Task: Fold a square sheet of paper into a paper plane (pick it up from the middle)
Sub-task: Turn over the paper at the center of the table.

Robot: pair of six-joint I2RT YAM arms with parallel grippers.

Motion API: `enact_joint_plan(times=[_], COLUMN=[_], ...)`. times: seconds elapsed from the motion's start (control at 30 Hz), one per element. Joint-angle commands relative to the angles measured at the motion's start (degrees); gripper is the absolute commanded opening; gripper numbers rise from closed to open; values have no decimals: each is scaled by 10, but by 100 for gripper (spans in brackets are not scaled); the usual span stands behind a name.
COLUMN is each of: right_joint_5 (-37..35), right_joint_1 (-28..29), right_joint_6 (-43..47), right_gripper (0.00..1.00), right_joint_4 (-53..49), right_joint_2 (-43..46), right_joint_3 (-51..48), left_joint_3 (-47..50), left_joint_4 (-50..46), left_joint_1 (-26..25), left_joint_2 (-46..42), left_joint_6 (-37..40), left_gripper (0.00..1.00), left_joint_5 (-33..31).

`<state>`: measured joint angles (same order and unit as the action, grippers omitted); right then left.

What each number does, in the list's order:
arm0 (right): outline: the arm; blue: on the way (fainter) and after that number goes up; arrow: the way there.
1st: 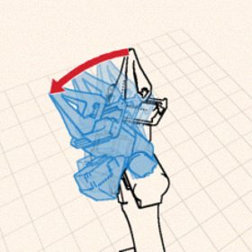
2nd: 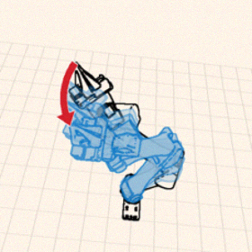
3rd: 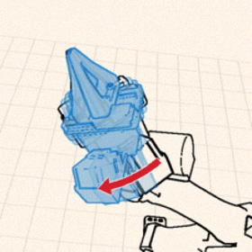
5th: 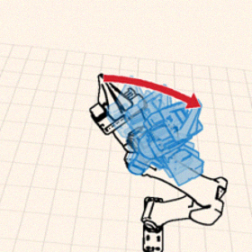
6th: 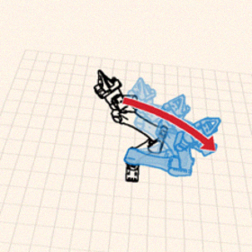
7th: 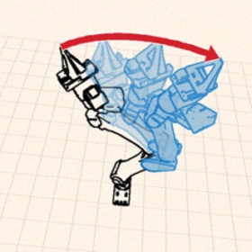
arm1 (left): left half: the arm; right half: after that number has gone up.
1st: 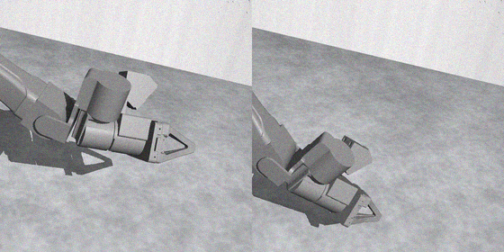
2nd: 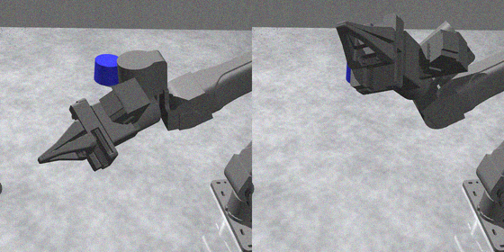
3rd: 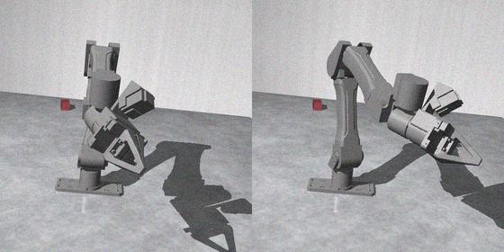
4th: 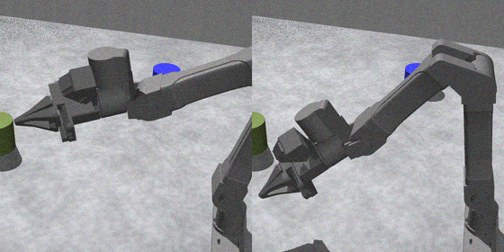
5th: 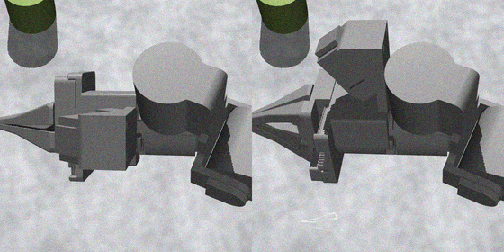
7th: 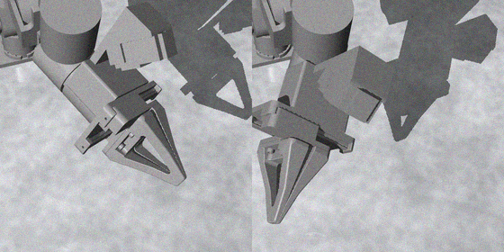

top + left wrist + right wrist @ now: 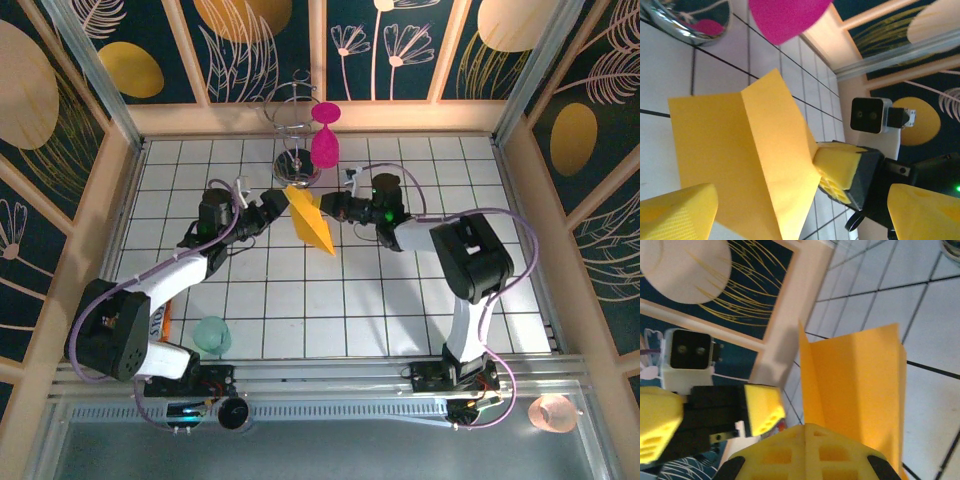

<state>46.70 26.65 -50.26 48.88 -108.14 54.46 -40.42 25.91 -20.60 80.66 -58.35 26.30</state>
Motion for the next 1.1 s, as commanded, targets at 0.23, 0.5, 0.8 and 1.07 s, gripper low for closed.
enact_joint_plan(times=[0.23,0.5,0.8,1.07], right_joint_5=[-43,-59,-57,-58], right_joint_1=[-1,-1,-1,-1], right_joint_6=[-199,-247,-288,-293], right_gripper=[0,0,0,0], right_joint_4=[168,189,226,221], right_joint_2=[72,75,66,69], right_joint_3=[-72,-76,-71,-69], left_joint_3=[9,2,-23,-24], left_joint_4=[150,177,219,261], left_joint_1=[-43,-48,-54,-57], left_joint_2=[28,53,90,107], left_joint_6=[-18,-3,-7,-18], left_gripper=[80,71,59,50], left_joint_5=[64,84,130,142])
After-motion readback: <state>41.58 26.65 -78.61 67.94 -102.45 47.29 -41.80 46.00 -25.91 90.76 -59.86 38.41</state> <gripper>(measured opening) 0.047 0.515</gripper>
